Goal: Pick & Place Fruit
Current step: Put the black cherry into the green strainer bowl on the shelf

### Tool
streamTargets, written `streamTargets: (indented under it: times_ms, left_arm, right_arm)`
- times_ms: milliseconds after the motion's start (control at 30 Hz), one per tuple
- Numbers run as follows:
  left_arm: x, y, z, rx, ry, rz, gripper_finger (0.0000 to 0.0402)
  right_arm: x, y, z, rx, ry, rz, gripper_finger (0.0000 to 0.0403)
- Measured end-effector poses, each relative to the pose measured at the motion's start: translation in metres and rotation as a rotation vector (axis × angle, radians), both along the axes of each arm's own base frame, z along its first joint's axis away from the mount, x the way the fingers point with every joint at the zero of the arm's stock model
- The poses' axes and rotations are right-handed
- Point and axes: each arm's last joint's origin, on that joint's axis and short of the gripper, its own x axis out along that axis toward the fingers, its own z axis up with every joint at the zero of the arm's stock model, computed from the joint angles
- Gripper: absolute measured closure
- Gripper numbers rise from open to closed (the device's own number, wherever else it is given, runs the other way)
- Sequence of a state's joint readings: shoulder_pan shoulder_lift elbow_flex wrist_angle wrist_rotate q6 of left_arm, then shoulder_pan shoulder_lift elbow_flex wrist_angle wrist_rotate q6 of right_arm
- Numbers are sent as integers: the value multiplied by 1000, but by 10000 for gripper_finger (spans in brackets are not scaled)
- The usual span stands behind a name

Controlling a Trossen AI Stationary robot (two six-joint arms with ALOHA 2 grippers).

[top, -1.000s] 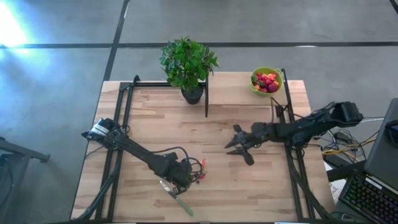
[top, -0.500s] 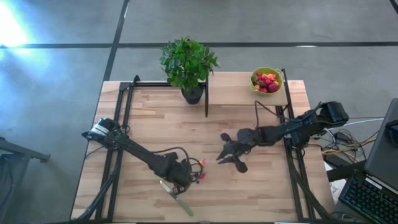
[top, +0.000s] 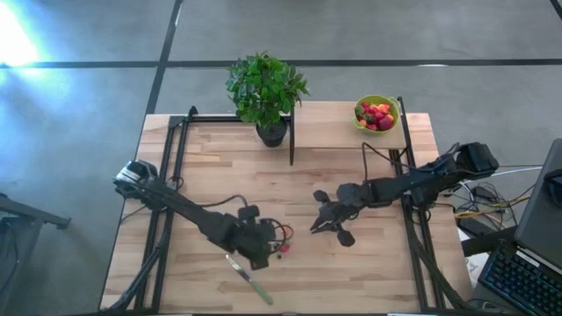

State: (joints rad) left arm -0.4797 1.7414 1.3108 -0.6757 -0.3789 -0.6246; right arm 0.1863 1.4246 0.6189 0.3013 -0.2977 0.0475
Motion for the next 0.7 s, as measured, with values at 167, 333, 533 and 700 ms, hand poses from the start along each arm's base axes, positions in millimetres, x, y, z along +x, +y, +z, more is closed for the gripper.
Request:
streamTargets:
  times_ms: [167,333,533,700]
  left_arm:
    - [9,0,15,118,-179,-51,401]
    - [21,1,26,169,-304,-134,401]
    - [36,11,28,226,-479,-178,401]
    - [48,29,31,278,-668,-161,401]
  right_arm:
    - [-8,-2,8,-6,16,-9,362]
    - [-20,-3,20,-38,1,-68,375]
    - [-36,2,31,-108,-76,-172,393]
    - [-46,5,40,-123,-130,-220,388]
